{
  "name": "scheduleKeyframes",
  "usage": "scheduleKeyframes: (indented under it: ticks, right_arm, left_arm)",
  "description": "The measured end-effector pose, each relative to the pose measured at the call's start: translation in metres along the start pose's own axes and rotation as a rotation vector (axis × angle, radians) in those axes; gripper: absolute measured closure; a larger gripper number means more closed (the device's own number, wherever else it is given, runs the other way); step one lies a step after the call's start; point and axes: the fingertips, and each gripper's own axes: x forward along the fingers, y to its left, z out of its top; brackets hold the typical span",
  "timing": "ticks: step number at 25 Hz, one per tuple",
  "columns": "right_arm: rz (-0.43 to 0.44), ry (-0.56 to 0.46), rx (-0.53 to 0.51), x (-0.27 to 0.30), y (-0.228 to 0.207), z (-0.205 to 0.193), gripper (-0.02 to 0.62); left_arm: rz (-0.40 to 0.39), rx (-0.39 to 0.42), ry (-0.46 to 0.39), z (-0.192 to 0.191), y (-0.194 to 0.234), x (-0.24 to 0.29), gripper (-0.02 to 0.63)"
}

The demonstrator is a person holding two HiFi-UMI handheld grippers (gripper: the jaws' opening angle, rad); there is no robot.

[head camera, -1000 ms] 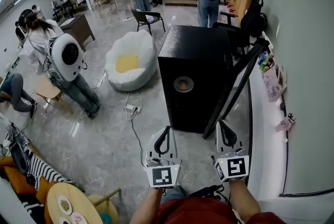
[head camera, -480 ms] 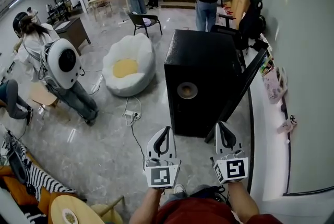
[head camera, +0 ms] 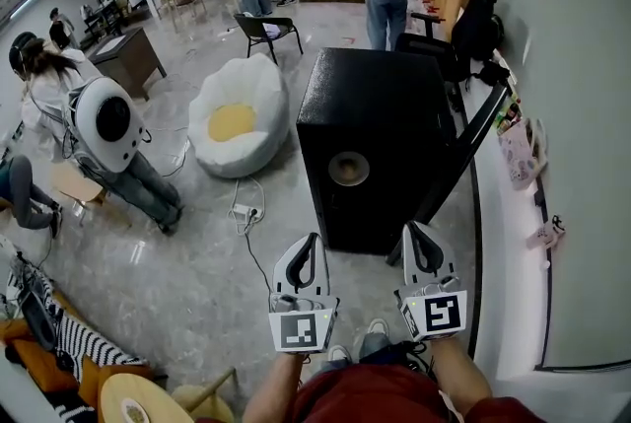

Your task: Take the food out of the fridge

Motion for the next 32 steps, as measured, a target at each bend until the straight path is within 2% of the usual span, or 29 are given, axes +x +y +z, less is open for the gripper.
scheduleKeyframes:
  ticks: [13, 21, 26, 32]
  right_arm:
    - [0.080, 0.011, -0.007, 0.035, -0.057, -0.022, 0.572]
    - [0.064, 0.019, -0.001, 0.062, -0.051, -0.032, 0.572]
    - [0.057, 0.035, 0.009, 0.070, -0.047, -0.035, 0.572]
    - [0.038, 0.056, -0.027, 0.071, -0.039, -0.036, 0.572]
  left_arm:
    - [0.058, 0.028, 0.003, -0.014, -0.031, 0.063, 0.592]
    - [0.054, 0.012, 0.011, -0.027, -0.011, 0.078, 0.592]
    - [0.005, 0.012, 0.021, -0.036, 0.000, 0.076, 0.592]
    - [-0.001, -0.013, 0.045, -0.050, 0.019, 0.074, 0.592]
